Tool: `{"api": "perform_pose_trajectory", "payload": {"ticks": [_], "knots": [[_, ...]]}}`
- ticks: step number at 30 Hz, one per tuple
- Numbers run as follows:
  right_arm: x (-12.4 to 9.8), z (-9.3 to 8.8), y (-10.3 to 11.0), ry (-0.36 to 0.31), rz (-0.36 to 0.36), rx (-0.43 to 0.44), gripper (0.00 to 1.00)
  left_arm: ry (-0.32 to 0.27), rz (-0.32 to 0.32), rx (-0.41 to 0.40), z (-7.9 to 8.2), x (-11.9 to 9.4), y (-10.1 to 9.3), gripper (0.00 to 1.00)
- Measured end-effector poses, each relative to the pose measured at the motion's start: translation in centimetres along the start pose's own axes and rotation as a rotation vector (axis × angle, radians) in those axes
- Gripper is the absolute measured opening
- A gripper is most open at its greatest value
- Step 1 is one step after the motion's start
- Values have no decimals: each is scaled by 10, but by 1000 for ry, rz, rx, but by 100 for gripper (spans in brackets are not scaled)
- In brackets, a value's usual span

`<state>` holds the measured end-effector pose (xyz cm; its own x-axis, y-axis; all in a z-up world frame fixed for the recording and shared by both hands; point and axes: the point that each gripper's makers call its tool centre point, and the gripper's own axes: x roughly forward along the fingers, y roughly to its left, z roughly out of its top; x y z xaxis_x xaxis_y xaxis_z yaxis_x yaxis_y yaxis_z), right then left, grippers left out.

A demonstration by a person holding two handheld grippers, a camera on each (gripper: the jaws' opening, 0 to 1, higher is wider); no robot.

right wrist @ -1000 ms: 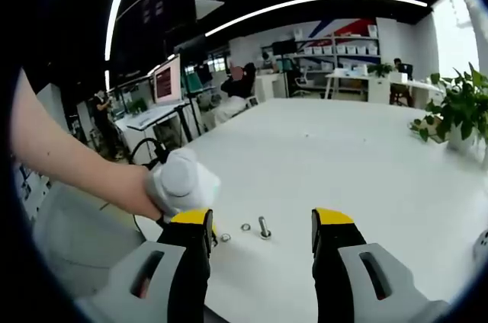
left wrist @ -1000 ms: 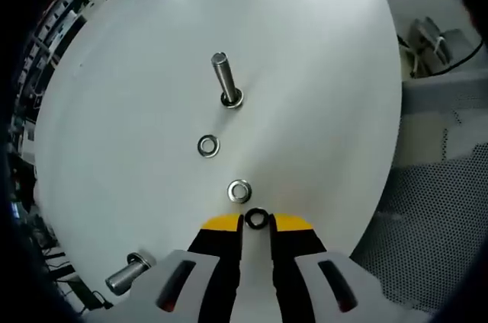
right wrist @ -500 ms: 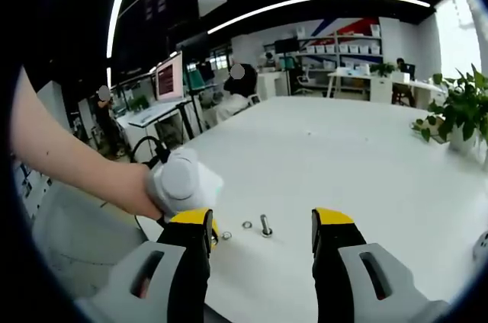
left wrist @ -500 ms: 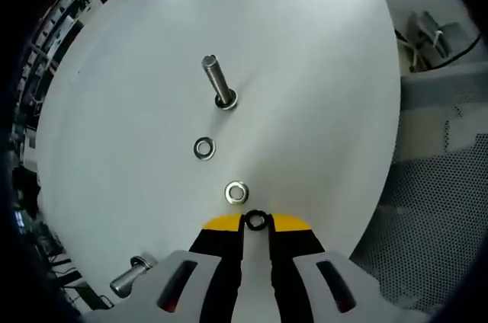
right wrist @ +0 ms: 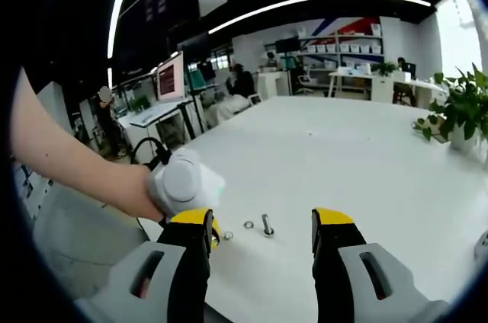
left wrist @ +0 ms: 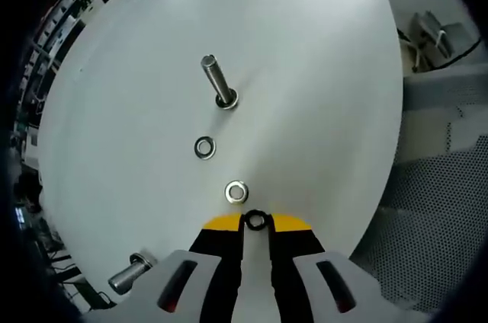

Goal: Place the washer onto the threaded stud by aligning its center hole with the stud, sliding it down to the base, and recovering from edge contact or off-axis alignment until the washer reaches the visible bottom stop.

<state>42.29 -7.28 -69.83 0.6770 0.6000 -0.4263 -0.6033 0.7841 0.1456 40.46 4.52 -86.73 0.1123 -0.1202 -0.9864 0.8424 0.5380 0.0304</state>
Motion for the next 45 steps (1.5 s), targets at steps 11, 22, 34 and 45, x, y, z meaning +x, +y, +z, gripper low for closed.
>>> {"api": "perform_pose_trajectory", "payload": {"ticks": [11, 22, 34, 45], "knots": [[-1, 0, -5, -6, -13, 18, 55, -4, -9, -8, 0, 0, 0, 10], [0, -5, -15, 19, -59, 6, 55, -63, -43, -5, -2, -1, 1, 10], [1, -10, -19, 44, -95, -44, 56, -162, -94, -24, -2, -2, 2, 9], [1, -6, -16, 34, -78, -55, 56, -171, -88, -10, 1, -1, 2, 9]]}}
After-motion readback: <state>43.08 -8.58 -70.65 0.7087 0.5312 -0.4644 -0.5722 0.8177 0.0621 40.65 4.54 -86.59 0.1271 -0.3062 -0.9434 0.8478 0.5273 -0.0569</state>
